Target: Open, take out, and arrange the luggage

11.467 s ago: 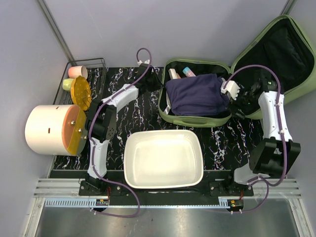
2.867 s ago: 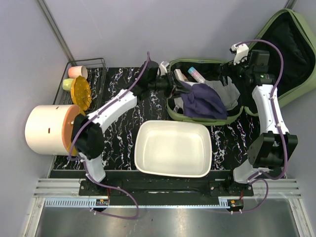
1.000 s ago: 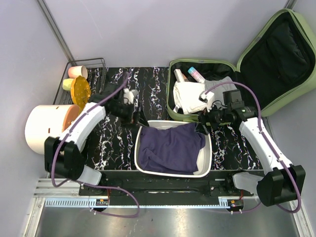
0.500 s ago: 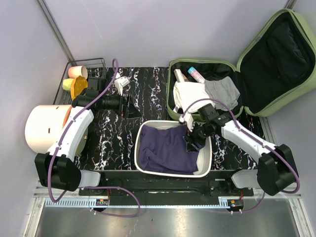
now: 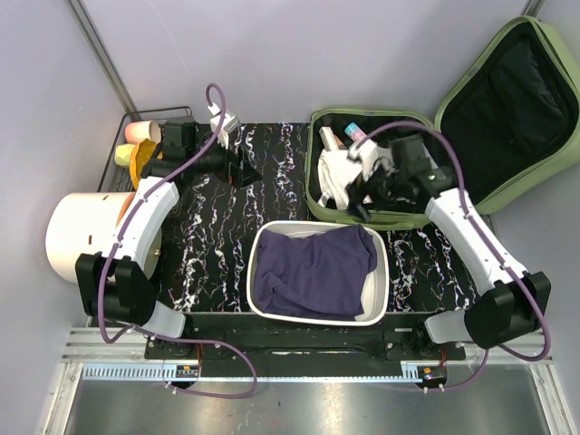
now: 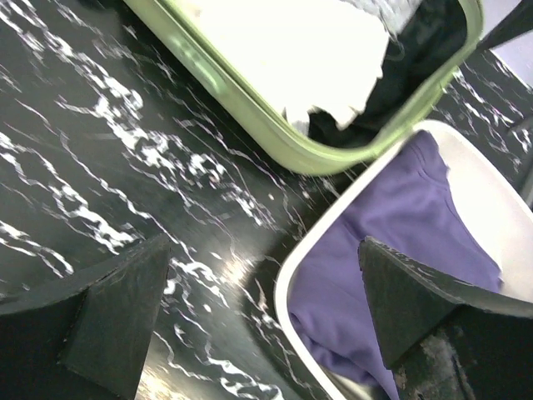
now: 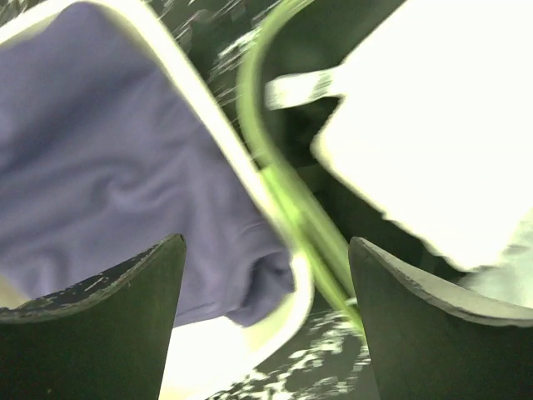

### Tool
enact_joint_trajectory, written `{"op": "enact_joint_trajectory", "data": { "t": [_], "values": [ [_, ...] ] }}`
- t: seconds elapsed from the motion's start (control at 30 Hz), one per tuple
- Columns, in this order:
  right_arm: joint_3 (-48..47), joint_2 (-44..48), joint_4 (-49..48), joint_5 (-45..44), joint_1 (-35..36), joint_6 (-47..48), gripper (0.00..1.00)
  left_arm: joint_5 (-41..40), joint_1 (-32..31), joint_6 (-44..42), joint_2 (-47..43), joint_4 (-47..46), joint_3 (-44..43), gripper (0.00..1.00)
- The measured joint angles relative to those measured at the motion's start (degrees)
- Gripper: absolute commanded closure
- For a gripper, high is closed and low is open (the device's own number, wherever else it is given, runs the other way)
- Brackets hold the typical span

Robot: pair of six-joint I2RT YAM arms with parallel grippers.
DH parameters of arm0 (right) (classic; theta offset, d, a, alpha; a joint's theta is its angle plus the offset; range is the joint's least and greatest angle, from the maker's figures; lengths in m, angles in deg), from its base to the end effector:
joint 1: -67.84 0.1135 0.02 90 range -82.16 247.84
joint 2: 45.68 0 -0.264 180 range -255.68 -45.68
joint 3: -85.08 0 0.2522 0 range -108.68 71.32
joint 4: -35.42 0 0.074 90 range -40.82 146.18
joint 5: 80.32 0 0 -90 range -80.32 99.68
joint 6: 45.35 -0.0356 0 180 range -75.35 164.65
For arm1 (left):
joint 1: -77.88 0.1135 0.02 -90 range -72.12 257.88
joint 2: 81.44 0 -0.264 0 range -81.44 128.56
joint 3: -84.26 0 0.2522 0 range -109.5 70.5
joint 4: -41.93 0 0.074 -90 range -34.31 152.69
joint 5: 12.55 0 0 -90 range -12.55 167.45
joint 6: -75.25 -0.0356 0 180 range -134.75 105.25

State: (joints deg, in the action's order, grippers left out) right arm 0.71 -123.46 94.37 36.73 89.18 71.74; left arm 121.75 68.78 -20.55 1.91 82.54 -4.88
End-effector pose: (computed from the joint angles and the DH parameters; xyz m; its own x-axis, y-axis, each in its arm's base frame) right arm 0.2542 0.1167 0.3168 -0.3913 -0.5883 -0.7077 -0.8547 0.5173 0.0425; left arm 0.3140 -0.0755 0.3444 -0.4923 0.1521 -0.8570 0.7328 0.6037 -0.3138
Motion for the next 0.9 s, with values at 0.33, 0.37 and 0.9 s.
{"op": "enact_joint_trajectory", "data": {
  "t": [0.33, 0.37, 0.9],
  "values": [
    [-24.55, -21.73, -1.73, -9.51, -19.58, 0.61, 0.21, -4.31, 0.0, 4.22, 5.95, -8.57, -10.34, 0.01],
    [-26.45, -24.3, -1.31, -10.32, -21.2, 1.25, 0.2, -4.55, 0.0, 4.72, 6.45, -8.94, -10.56, 0.01],
    [-31.1, -37.22, 9.18, -10.73, -26.56, 33.75, 0.01, -5.57, -0.02, 9.18, 11.67, -8.92, -12.2, 0.01]
  ]
}}
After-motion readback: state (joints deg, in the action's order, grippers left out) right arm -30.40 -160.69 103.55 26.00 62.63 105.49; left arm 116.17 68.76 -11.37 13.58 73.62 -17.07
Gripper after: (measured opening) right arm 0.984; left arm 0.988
